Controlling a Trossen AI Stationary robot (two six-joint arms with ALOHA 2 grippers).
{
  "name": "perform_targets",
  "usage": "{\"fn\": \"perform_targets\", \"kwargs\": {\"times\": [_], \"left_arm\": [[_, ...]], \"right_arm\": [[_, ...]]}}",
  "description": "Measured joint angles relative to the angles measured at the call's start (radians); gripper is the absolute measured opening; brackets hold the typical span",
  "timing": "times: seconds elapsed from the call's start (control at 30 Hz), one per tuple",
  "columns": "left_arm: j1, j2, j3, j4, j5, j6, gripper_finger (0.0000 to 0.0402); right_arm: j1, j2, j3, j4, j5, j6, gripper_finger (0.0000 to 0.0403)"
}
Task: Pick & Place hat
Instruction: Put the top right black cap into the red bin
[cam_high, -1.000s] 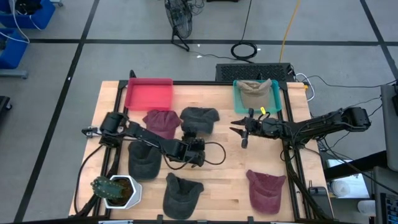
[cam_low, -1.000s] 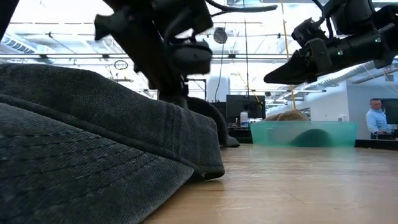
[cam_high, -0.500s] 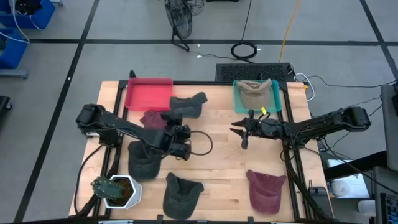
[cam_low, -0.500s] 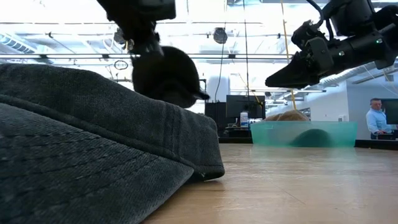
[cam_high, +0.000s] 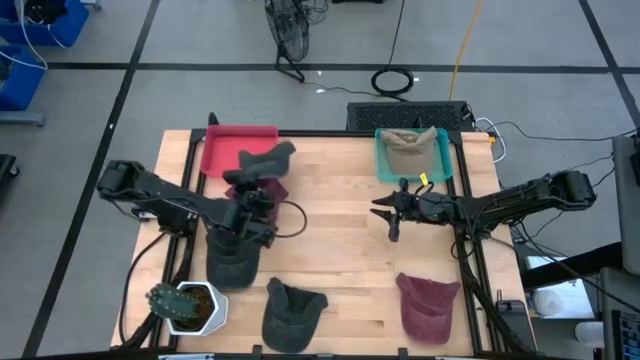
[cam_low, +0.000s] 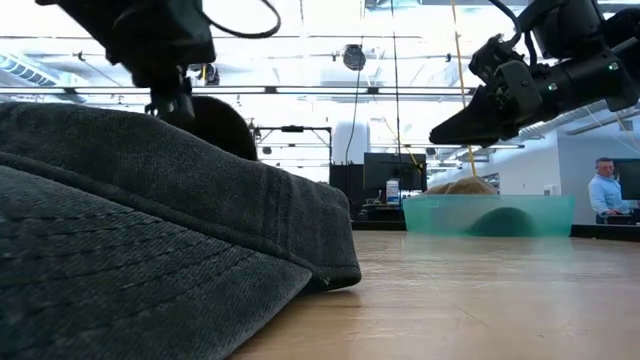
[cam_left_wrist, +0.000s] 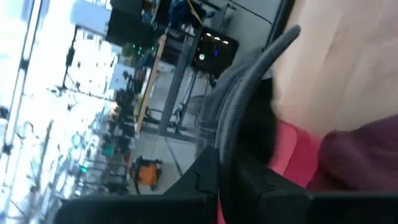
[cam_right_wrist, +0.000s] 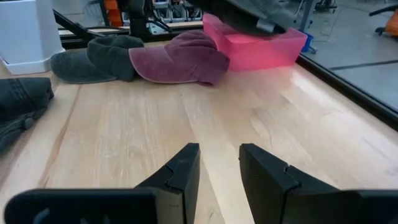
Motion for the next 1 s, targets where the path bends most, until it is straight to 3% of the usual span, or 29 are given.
{"fn": "perform_targets", "kwargs": {"times": [0.13,0.3,0.43,0.6,0.83,1.0], "left_arm": [[0.017,-0.066,-0.042,-0.009,0.041,-0.054,0.0013],[0.025,-0.104,-0.049,-0.032,0.040,-0.064,0.0034],[0.036,-0.106,-0.050,-0.088,0.041,-0.072,0.0022],[0.069,-0.106,-0.050,-0.192,0.064,-0.190,0.0011],[0.116,-0.106,-0.067,-0.235,0.063,-0.239,0.0064],[0.145,-0.105,-0.100,-0.179,0.061,-0.202,0.0061]], "right_arm": [[0.000,0.000,0.000,-0.010,0.000,0.011,0.0100],[0.012,0.000,-0.001,-0.015,0.000,0.012,0.0100],[0.022,0.000,-0.001,-0.015,0.001,0.012,0.0100],[0.026,0.000,-0.001,-0.016,0.001,0.012,0.0100],[0.026,0.000,-0.001,-0.016,0.002,0.012,0.0100],[0.026,0.000,-0.001,-0.016,0.002,0.012,0.0100]]}}
